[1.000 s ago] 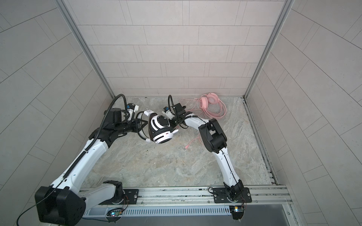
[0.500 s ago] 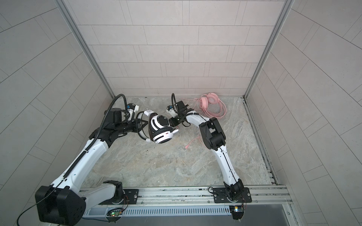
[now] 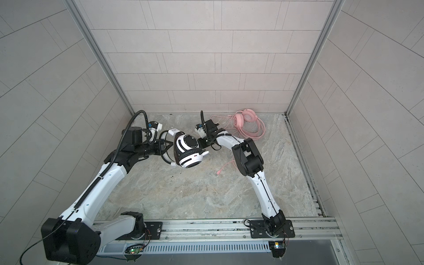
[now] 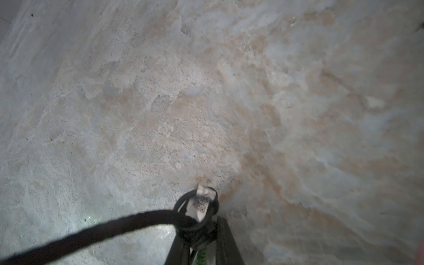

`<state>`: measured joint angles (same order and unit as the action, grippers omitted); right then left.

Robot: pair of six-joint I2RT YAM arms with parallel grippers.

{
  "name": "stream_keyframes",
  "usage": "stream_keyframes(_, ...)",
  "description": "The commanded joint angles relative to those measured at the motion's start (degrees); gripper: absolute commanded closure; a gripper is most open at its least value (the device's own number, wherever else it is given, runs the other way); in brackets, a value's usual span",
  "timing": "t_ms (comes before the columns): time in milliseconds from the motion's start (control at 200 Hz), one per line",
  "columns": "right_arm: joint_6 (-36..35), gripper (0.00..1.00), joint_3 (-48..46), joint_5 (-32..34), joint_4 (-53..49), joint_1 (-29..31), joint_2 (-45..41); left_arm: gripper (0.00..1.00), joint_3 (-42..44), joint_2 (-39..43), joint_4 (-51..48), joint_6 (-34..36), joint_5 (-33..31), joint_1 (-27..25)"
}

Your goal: Wrap the headphones

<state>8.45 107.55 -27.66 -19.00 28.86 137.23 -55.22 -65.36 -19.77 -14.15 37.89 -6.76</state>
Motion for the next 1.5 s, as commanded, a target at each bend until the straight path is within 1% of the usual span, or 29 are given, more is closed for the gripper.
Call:
stream_keyframes(0,3.1,1.00,-4.1,3.3,-4.1,0.2,-1.8,1.00,-0.7,0.7,3.2,-2.3,1.3,0.5)
stream_keyframes(75,3.7,1.00,-7.7,2.5,-4.1,0.4,-4.8,1.00,-1.0,0.5,2.9,-3.6,-0.8,0.6)
stream_keyframes(125,4.9,1.00,-11.5,1.4,-2.4,0.4,-7.4,1.00,-1.1,0.4,2.8,-3.7,-0.8,0.9)
stream_keyframes(290,10.6,1.00,-28.2,-0.9,9.0,0.7,-17.6,1.00,-1.5,0.3,2.3,-5.3,-4.3,1.3)
stream_keyframes(455,12.6,1.00,-41.9,1.2,14.0,2.2,-26.6,1.00,-1.4,1.1,2.4,-8.0,-9.9,2.5)
stream_keyframes(555,13.6,1.00,-47.9,1.6,15.3,3.8,-31.4,1.00,-0.4,2.5,4.2,-10.7,-12.6,3.9)
stream_keyframes(686,14.2,1.00,-53.8,4.6,14.3,7.5,-37.7,1.00,0.7,4.3,6.4,-13.9,-19.6,5.2)
stream_keyframes(816,16.8,1.00,-59.8,5.9,15.5,11.4,-43.9,1.00,-0.6,4.1,5.2,-16.0,-27.9,5.6)
stream_keyframes(921,16.0,1.00,-61.6,9.9,11.6,15.4,-48.5,1.00,-2.8,2.7,2.6,-18.5,-32.9,5.8)
stream_keyframes(1026,15.9,1.00,-62.8,12.5,8.4,19.2,-52.2,1.00,-5.4,1.0,-0.3,-21.4,-37.6,5.8)
stream_keyframes(1236,16.0,1.00,-61.9,18.6,1.4,26.4,-57.9,1.00,-7.8,-0.6,-3.0,-25.0,-46.1,5.9)
stream_keyframes(1366,15.5,1.00,-59.6,22.6,-4.0,30.7,-61.4,1.00,-8.1,-0.8,-3.6,-25.4,-48.7,5.8)
stream_keyframes(1496,14.5,1.00,-55.5,26.1,-9.5,33.4,-65.3,1.00,-8.3,-1.6,-5.2,-24.2,-49.7,5.6)
